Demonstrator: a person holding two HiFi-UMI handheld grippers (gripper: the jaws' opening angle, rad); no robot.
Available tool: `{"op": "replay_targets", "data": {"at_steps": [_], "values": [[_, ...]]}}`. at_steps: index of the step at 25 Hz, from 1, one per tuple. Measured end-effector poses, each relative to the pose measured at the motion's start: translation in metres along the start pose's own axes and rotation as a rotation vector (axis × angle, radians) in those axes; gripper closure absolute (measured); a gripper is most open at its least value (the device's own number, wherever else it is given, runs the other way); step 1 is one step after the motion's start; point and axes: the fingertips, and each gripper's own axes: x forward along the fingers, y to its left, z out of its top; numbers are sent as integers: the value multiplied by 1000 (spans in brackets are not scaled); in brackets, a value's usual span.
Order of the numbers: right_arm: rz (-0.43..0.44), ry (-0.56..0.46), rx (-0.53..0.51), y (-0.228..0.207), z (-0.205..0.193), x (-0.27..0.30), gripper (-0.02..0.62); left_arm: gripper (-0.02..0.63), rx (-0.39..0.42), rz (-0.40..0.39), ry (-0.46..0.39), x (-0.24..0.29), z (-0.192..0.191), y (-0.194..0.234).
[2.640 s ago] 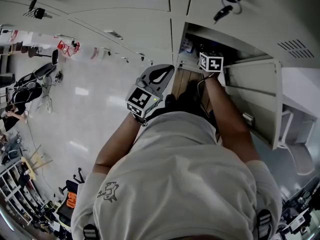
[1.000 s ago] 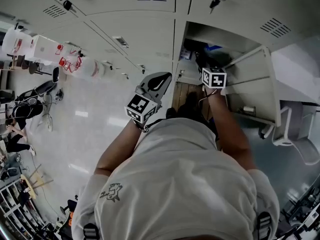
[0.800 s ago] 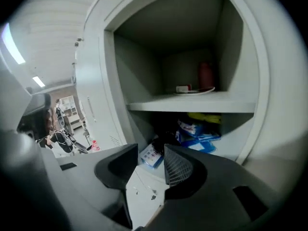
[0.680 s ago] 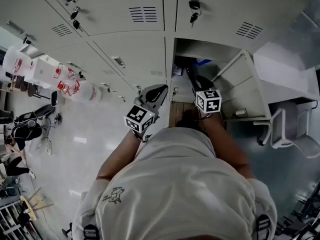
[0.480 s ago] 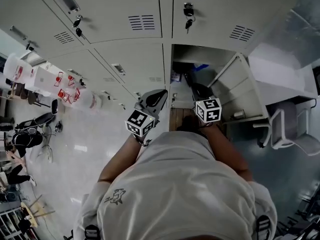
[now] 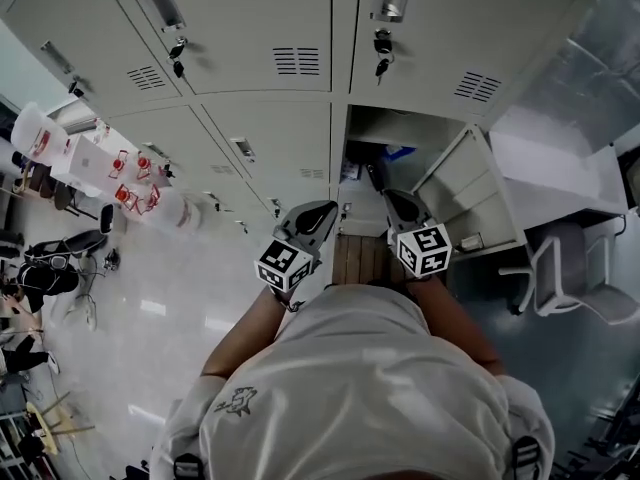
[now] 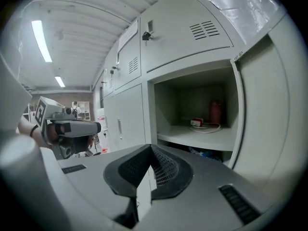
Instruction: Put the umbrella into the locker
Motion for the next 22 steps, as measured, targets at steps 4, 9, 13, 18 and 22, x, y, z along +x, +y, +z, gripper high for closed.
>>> {"op": "replay_targets", "data": {"at_steps": [4, 9, 13, 18, 22], "values": [[36, -4, -12, 3, 3, -11, 554, 595, 5, 36, -11, -7, 6, -7], [74, -33, -21, 3, 7, -40, 554, 595, 10, 64, -3, -2, 11, -32], [128, -27, -4, 11, -3, -73, 554, 595, 0, 76, 1, 3, 14, -69], [193, -37, -16, 27, -15, -121, 554, 595, -2, 91, 10, 6, 7, -119], [228, -36, -1, 33, -29, -162, 554, 595, -9, 105, 20, 1, 1, -166]]}}
